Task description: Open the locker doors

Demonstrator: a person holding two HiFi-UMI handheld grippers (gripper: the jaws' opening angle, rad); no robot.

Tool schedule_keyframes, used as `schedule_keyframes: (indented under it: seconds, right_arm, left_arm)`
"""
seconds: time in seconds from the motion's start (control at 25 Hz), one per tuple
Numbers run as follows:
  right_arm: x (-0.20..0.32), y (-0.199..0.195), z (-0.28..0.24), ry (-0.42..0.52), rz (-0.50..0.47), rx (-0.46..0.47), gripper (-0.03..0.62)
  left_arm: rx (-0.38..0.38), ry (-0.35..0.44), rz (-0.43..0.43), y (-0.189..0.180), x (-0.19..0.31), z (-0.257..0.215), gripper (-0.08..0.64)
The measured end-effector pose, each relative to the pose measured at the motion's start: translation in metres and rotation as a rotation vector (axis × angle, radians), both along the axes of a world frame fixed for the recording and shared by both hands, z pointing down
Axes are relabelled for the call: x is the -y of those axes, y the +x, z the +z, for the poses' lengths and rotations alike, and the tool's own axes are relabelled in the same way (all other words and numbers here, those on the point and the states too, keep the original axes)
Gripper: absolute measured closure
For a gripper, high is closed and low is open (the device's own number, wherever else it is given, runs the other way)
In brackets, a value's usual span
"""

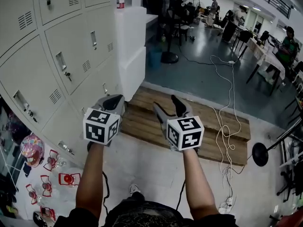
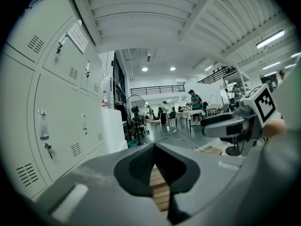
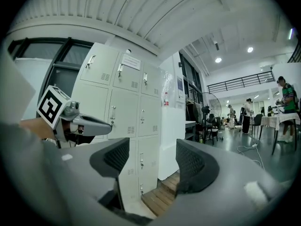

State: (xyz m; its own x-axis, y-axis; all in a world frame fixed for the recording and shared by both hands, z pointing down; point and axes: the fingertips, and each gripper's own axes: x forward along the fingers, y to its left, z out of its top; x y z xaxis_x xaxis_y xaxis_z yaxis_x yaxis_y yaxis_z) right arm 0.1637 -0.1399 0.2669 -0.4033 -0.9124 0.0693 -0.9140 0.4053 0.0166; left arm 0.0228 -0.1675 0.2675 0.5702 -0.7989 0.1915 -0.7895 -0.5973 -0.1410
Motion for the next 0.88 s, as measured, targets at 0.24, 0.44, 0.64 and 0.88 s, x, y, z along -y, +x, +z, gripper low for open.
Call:
schedule_keyframes:
  seconds: [0.24, 0.44, 0.64, 0.88]
  right_arm:
    - [0.051, -0.029, -0.007, 0.000, 0.005, -0.007, 0.295]
    - [0.082, -0.051, -0.007, -0.004, 0.001, -0.011, 0.293]
    - [0.109, -0.070, -0.006, -0.010, -0.004, -0.012, 0.291]
    - [0.133, -0.097, -0.010, -0.003, -0.038, -0.008, 0.293]
  left_arm:
    - [-0.004, -0.001, -0.008, -0.035, 0.051, -0.005, 0.558]
    - [-0.008, -0.005, -0.017, -0.059, 0.082, -0.005, 0.558]
    - [-0.011, -0.008, -0.029, -0.082, 0.107, -0.004, 0.557]
    - [-0.012, 0.000, -0.059, -0.109, 0.126, -0.007, 0.557]
